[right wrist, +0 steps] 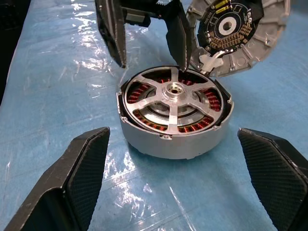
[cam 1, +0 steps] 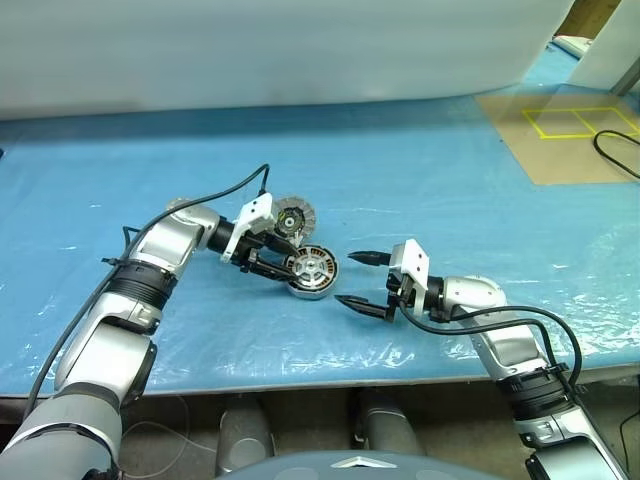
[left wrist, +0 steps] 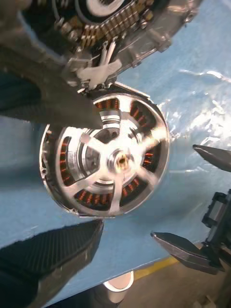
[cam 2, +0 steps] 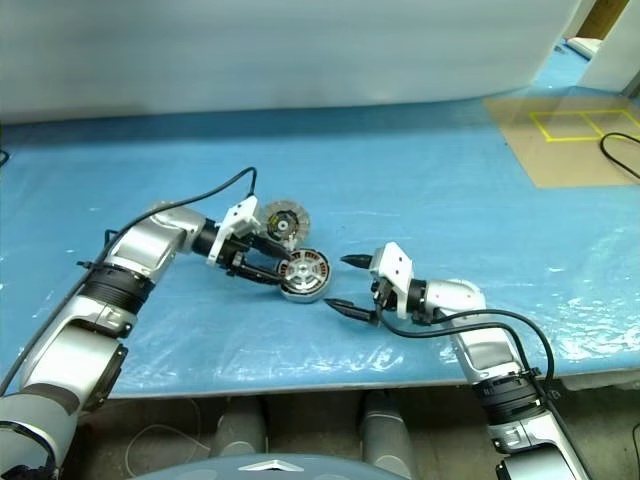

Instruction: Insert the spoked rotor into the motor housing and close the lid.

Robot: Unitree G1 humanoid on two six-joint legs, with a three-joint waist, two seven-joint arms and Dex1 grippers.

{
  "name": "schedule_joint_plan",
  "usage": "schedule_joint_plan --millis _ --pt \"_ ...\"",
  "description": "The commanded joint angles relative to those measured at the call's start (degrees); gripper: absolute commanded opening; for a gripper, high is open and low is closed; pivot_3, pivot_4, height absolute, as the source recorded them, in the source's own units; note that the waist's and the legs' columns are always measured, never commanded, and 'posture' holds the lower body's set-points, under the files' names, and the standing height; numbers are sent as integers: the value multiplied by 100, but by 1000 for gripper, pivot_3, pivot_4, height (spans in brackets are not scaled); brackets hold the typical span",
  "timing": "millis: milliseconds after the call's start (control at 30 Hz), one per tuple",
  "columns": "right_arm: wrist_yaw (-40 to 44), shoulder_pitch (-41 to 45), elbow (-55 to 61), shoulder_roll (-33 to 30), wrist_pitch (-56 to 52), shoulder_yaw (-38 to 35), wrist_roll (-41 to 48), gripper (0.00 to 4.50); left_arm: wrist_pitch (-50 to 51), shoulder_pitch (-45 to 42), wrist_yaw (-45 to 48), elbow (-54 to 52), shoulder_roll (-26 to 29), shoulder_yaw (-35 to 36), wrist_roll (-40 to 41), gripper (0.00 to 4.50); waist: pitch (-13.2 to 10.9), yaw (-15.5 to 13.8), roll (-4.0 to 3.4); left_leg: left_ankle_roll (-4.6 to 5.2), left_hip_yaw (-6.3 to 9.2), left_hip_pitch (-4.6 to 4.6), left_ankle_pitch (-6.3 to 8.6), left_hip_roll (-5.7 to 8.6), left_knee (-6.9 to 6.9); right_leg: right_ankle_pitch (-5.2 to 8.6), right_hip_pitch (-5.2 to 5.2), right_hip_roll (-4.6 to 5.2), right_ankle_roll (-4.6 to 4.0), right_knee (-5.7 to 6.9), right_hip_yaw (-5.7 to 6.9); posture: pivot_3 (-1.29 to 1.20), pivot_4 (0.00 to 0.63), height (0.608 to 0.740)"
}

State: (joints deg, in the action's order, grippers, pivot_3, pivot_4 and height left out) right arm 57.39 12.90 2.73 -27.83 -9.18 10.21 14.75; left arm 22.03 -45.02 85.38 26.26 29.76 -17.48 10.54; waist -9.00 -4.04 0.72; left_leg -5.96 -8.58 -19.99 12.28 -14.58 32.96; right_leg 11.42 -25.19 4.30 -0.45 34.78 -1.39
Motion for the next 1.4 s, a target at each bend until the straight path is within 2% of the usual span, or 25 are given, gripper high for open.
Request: schedule_joint_plan --millis 33,367,533,633,800,1167,1400 --pt "21 62 46 -13 119 -66 35 4500 32 -172 23 -99 19 43 -10 4440 0 -1 0 0 0 0 0 0 -1 0 0 0 0 -1 0 0 150 740" --pt "43 125 -148 1 225 -35 -25 4500 352 -410 -95 -298 -69 324 246 4440 0 1 0 0 0 0 0 0 -2 0 0 0 0 -2 -1 0 150 740" --pt "56 139 -192 9 267 -23 -67 4500 517 -327 -245 -431 -107 478 390 2880 0 1 0 0 0 -1 0 1 -2 0 0 0 0 -2 0 0 150 740" --pt "55 128 -186 9 275 -32 -80 4500 643 -210 -352 -591 -147 582 523 1771 0 2 0 0 0 0 0 0 -2 0 0 0 0 -2 0 0 150 740" --pt "41 126 -166 14 272 -35 -82 4500 542 98 -967 -884 -354 704 519 43 0 2 0 0 0 -2 0 1 -2 0 0 0 0 -4 0 0 150 740" --pt "17 137 -130 24 250 -41 -74 4500 727 1035 -1653 -1479 -496 544 491 43 0 13 -1 1 0 -1 0 -2 -4 0 -2 -1 0 -4 0 0 150 740" --pt "14 161 -123 8 240 -49 -70 4500 476 1479 -1998 -1498 -518 390 252 43 1 13 -4 1 -2 3 1 -1 -4 1 0 0 0 -5 0 0 150 740"
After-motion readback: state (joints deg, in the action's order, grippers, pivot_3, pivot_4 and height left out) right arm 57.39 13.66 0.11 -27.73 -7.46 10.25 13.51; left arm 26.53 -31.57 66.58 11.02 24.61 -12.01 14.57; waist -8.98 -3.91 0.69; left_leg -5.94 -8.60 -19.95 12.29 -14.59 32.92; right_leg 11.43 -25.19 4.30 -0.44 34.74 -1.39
